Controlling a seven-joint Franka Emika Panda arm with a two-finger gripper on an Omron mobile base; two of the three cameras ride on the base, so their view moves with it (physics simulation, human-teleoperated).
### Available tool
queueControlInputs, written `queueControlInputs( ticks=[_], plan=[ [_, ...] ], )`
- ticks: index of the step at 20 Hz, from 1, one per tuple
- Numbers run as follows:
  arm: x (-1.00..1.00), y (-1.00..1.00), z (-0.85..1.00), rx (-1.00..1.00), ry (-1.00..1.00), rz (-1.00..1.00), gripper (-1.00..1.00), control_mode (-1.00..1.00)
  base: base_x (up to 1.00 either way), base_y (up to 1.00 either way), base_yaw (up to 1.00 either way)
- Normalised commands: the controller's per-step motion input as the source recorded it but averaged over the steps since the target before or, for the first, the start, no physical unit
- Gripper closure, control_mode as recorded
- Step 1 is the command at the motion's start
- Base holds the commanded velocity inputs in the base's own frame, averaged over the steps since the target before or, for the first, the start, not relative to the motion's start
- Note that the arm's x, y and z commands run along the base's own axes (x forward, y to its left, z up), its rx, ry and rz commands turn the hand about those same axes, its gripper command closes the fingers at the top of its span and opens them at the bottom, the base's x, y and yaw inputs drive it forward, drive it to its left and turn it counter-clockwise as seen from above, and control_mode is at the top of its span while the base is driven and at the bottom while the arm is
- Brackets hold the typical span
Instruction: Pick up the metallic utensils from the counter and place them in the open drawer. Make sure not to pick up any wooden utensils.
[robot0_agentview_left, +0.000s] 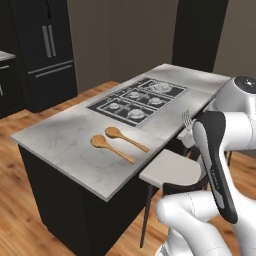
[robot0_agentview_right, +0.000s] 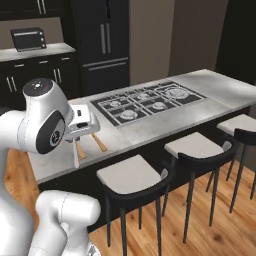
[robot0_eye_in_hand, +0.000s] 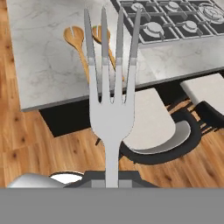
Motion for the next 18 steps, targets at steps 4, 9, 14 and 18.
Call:
queueControlInputs(
  ticks=[4, 9, 14, 18],
  plan=[
    [0.0, 0.0, 0.0, 0.0, 0.0, 0.0, 1.0, 1.0, -0.66, 0.0, -0.12],
    [0.0, 0.0, 0.0, 0.0, 0.0, 0.0, 1.0, 1.0, -0.78, 0.06, -0.24],
    [0.0, 0.0, 0.0, 0.0, 0.0, 0.0, 1.0, 1.0, -0.84, 0.03, -0.31],
    [0.0, 0.0, 0.0, 0.0, 0.0, 0.0, 1.0, 1.0, -0.88, -0.01, -0.38]
  ],
)
